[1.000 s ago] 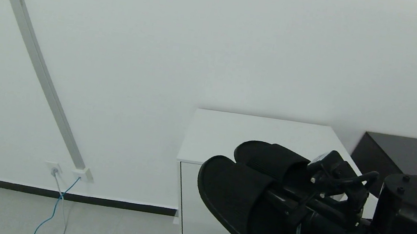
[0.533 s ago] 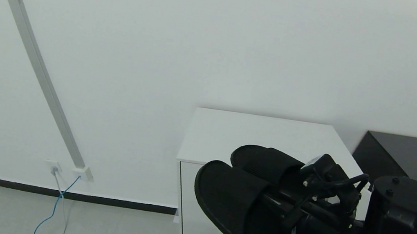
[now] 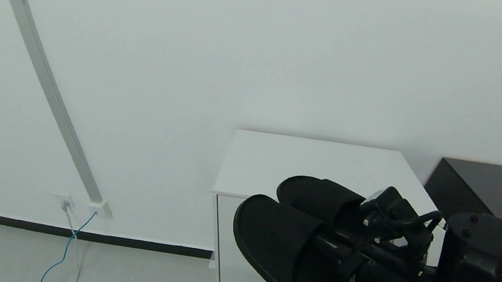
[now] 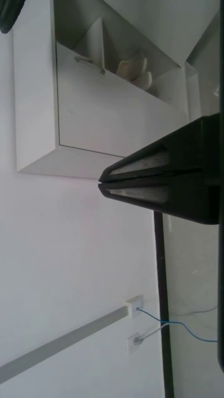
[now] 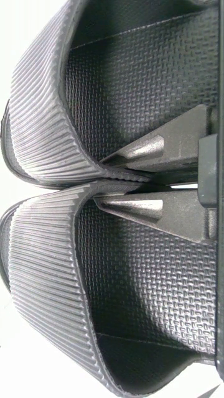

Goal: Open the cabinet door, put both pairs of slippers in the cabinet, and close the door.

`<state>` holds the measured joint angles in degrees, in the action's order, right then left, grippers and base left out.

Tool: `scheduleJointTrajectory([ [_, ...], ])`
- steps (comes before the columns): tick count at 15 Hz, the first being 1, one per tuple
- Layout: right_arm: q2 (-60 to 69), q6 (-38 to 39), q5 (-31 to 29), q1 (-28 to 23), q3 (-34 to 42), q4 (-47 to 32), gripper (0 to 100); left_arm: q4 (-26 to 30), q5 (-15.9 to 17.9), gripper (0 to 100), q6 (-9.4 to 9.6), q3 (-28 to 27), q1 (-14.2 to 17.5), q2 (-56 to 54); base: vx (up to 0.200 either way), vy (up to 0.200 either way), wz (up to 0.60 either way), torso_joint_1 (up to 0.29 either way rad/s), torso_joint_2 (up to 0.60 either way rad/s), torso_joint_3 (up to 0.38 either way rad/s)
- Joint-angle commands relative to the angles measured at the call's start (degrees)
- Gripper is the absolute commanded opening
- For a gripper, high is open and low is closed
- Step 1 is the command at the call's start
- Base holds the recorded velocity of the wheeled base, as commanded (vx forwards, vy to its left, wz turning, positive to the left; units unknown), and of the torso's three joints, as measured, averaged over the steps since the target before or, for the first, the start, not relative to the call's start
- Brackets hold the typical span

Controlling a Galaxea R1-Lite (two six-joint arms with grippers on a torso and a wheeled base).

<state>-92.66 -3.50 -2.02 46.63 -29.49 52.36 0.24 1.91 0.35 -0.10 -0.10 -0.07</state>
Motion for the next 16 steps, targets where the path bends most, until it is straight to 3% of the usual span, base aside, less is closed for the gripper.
scheduleJointTrajectory([
  [1,-0.1,0.0,0.0,0.0,0.2,0.0,0,0.0,0.0,0,0.09,0.0,0.0,0.1,0.0,-0.2,0.0,0.002,0.01,0.002],
  [16,0.2,-0.1,0.0,-0.6,2.1,0.2,0,0.0,0.0,0,0.09,0.0,0.0,0.1,0.0,-0.2,0.0,0.003,0.0,0.003],
])
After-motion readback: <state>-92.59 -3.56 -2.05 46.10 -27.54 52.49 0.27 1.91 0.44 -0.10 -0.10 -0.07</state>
